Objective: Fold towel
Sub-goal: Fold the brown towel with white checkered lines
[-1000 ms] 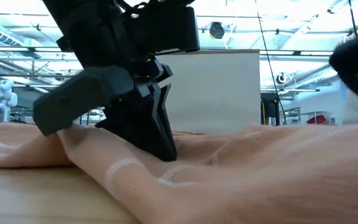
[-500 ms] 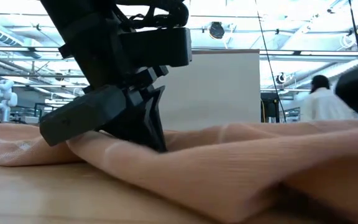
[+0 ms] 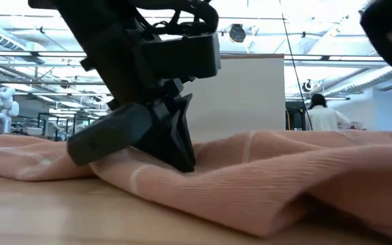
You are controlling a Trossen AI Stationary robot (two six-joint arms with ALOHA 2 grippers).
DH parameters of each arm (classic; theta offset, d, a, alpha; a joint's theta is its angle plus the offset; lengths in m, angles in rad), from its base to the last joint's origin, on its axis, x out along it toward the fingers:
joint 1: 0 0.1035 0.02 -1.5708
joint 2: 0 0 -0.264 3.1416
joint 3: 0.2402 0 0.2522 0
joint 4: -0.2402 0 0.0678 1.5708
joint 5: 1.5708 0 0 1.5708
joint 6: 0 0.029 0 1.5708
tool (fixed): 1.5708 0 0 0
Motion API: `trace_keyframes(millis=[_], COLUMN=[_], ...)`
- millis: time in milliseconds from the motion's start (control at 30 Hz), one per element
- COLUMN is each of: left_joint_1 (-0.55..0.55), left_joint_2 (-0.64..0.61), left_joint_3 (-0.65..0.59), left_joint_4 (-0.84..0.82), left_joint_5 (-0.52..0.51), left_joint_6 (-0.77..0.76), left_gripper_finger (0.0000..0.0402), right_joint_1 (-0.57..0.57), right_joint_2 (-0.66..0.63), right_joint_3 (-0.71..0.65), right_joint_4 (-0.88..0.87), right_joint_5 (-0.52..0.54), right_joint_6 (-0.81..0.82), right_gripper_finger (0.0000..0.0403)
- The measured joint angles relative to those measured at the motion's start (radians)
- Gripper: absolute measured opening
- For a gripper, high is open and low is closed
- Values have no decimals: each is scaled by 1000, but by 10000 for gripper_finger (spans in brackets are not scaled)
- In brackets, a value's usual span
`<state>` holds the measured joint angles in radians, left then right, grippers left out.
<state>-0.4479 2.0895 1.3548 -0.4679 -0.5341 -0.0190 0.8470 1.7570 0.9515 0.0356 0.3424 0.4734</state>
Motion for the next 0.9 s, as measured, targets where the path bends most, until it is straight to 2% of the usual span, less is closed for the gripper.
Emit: trace_keyframes(millis=[133, 500, 733, 900], left_joint_1=[17, 24, 23, 22], left_joint_2=[0, 0, 0, 0], left_joint_3=[0, 0, 1, 2], left_joint_4=[3, 13, 14, 18], left_joint_5=[-2, -2, -1, 5], left_joint_6=[-2, -6, -7, -6], left_gripper_finger=[71, 71, 71, 71], right_joint_1=[-15, -62, -67, -44], right_joint_2=[46, 200, 218, 176], right_joint_3=[0, 0, 2, 2], right_joint_4=[127, 282, 178, 110], right_joint_5=[46, 51, 47, -90], right_joint_6=[-86, -134, -79, -73], right_gripper_finger=[134, 134, 134, 134])
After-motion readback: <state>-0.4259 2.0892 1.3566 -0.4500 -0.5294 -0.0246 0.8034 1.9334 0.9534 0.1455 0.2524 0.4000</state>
